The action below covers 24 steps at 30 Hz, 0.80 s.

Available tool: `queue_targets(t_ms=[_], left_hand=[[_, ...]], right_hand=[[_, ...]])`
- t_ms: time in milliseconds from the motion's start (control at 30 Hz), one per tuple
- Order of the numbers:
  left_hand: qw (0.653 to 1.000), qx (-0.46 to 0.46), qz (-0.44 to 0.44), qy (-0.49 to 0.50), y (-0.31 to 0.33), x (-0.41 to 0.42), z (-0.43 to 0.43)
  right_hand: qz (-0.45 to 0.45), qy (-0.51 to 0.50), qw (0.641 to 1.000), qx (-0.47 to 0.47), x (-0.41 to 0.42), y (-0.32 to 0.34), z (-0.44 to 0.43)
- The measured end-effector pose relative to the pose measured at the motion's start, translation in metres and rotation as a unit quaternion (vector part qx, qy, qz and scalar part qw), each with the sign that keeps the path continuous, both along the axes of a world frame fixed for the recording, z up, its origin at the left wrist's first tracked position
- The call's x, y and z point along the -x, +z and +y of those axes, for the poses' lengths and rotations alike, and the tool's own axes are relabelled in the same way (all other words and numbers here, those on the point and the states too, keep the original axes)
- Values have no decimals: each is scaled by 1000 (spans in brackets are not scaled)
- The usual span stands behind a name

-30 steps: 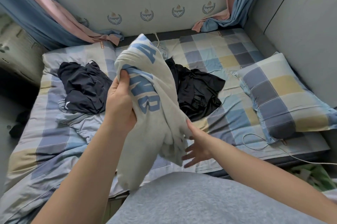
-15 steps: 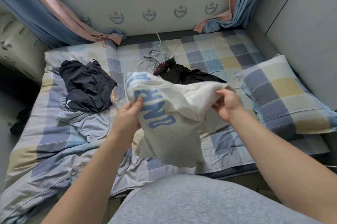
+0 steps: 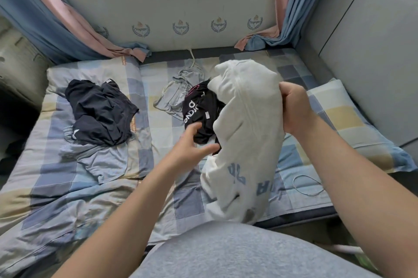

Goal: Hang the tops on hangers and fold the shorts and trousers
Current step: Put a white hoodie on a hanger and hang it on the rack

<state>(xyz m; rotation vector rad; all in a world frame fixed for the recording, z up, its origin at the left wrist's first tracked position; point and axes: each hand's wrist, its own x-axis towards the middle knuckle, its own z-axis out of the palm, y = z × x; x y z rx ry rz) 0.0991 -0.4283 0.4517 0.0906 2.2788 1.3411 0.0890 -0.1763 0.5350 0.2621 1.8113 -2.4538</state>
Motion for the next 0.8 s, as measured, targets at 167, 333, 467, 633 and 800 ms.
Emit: queue_targets(t_ms=[167,333,467,633,800], left_hand=[[990,-131,36,28,27,29,15],[971,-231,-24,46,39,41,18],[971,-222,59,70,52,45,6],[989,-117,90,-33,59,27,13],[979,-144,143,3,48,0,40]], right_hand=[[7,-1,1000,-31,2,7,3],[-5,-23,998,-51,10,9,17],[-8,-13,999,-51,11,6,26],[26,42,998,-50,14,13,2],[42,70,997,-7,18,34,-27]])
